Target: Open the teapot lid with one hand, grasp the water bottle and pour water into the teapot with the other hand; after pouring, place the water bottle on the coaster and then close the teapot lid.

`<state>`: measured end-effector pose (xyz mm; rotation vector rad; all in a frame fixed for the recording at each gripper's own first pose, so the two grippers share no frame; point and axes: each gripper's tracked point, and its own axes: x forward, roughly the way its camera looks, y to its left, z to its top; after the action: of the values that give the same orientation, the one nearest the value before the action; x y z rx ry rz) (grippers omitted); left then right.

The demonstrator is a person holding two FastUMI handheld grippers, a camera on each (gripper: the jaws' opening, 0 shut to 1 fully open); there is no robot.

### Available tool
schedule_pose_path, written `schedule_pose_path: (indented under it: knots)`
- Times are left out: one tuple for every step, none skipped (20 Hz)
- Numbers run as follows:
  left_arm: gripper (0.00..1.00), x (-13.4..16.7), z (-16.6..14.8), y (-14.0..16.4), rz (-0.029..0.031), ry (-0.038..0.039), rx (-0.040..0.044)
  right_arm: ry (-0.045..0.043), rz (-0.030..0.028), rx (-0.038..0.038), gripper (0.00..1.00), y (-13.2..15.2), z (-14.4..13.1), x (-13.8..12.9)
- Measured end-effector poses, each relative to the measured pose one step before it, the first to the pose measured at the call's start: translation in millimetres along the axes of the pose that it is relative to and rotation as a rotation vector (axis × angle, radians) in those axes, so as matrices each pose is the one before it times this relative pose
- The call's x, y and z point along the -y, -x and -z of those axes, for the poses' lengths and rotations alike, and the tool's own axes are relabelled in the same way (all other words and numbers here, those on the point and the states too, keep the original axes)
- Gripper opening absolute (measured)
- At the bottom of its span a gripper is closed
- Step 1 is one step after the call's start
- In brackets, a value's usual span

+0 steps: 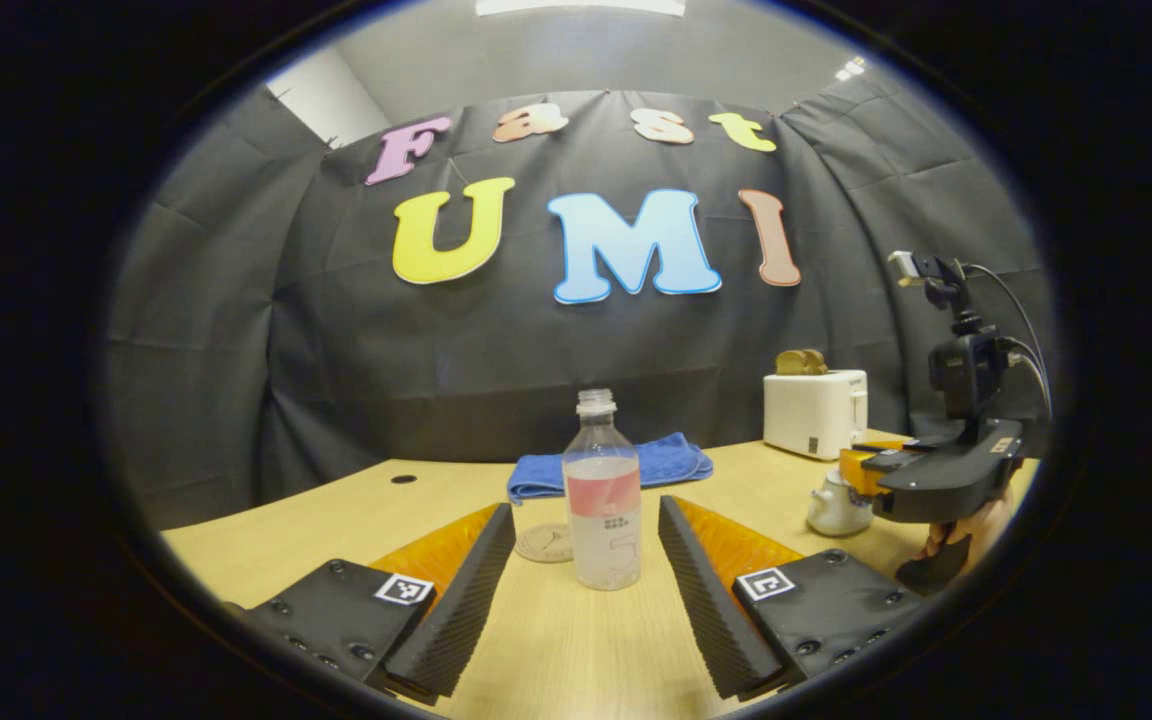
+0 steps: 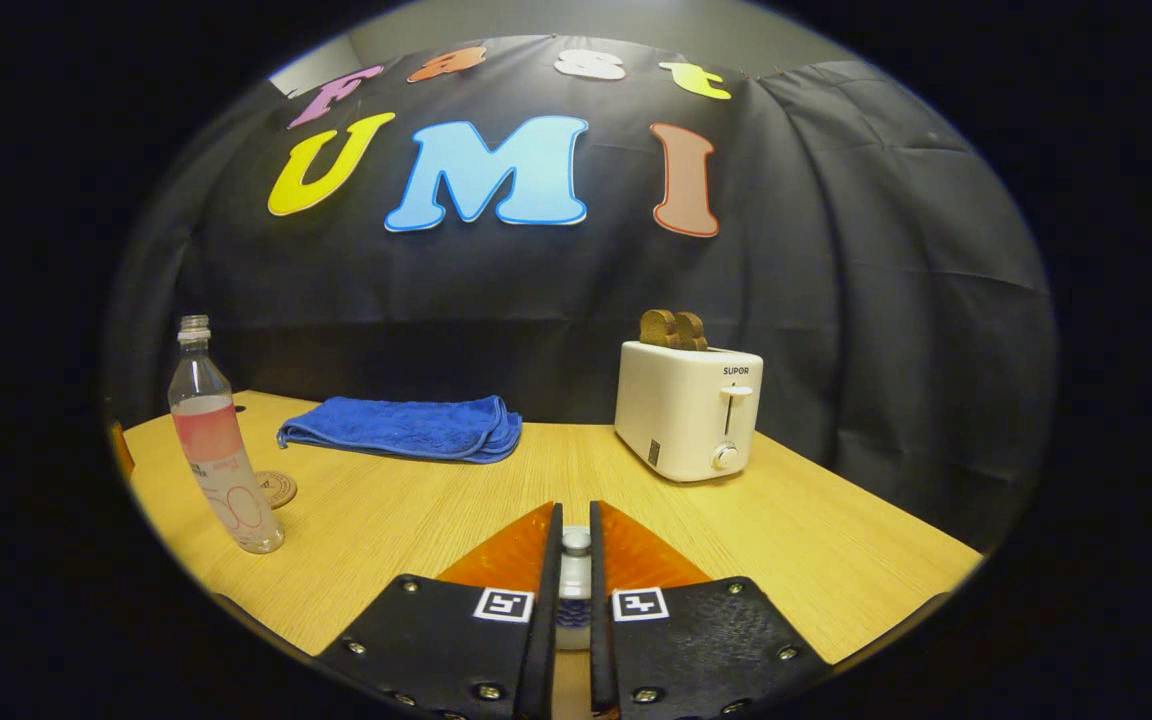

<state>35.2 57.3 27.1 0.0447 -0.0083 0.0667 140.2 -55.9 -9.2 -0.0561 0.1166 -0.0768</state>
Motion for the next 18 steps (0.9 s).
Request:
schedule_pose_path:
  knots:
    - [1.0,-0.57,0.76,-0.2,0.00083,0.00075,0.00077,0.00179,0.01601,-0.00538,0.14,5.01,0.58,0.35]
    - [1.0,0.31,0.98,0.19,0.00068,-0.0001,-0.00288,-0.00444,-0.01398,0.00768,0.04,-3.02,-3.2,-0.07]
    - [1.0,0.27,2.91,-0.32,0.00563,0.01078,-0.00136,0.0257,-0.00508,0.00557,0.04,-2.42,1.69,-0.79]
    - [1.0,1.85,-0.05,-0.54,0.00598,0.00889,0.00074,-0.00171,-0.0078,0.00721,0.04,0.62,-2.69,-1.55]
    - [1.0,0.84,1.17,-0.87,0.0049,0.00559,0.00004,0.00037,-0.00222,0.00927,0.04,1.5,-2.41,-0.89]
    - [1.0,0.71,-0.02,-0.92,0.00021,-0.00053,-0.00053,0.00895,0.00041,0.01882,0.04,1.95,-6.98,0.43]
    - [1.0,-0.49,1.25,-0.76,-0.00063,-0.00235,-0.00117,0.00455,0.0001,0.02452,0.04,3.1,-7.85,-0.09]
    - [1.0,0.85,-0.29,-0.9,0.00221,0.00199,0.00151,0.00543,0.00088,0.018,0.04,3.44,-7.32,-0.35]
    - [1.0,1.91,-0.4,-0.87,0.007,0.01165,0.0073,0.00057,-0.00748,0.01766,0.04,5.46,-8.07,-1.49]
    - [1.0,1.99,-0.45,-1.13,0.00339,0.00712,0.00472,-0.00581,-0.00987,0.00681,0.04,4.97,-2.7,-2.31]
    - [1.0,0.75,-1.04,-2.68,0.00089,-0.00158,0.0047,-0.01174,-0.01031,0.00579,0.04,6.07,-4.55,-1.91]
    - [1.0,0.04,0.86,-2.74,-0.00167,-0.00638,0.00184,-0.0122,-0.00742,0.00262,0.04,6.03,-1.97,-0.96]
    - [1.0,-0.09,0.96,-4.83,-0.00302,-0.00879,-0.00038,-0.01118,-0.00784,0.00334,0.04,9.15,-2.13,-2.2]
    - [1.0,-1.61,1.77,-6.24,-0.00927,-0.00308,-0.002,-0.0052,-0.00637,0.0032,0.04,7.26,-1.5,-1.51]
    - [1.0,0.94,1.13,-4.38,0.0042,0.00414,0.00179,0.00098,-0.00472,0.00376,0.04,7.44,-0.11,-1.48]
    - [1.0,4.12,1.99,-8.23,0.01387,0.00903,-0.00332,0.00885,-0.00523,0.00734,0.04,9.43,-0.01,-1.96]
    - [1.0,-0.12,1.14,-6.15,0.0027,0.00737,-0.00321,0.01038,-0.00506,0.00513,0.04,6.57,0.06,-2.21]
    - [1.0,-0.12,2.86,-6.09,0.00185,0.00886,-0.00621,0.00621,-0.00731,0.00101,0.04,6.34,2.15,-2.92]
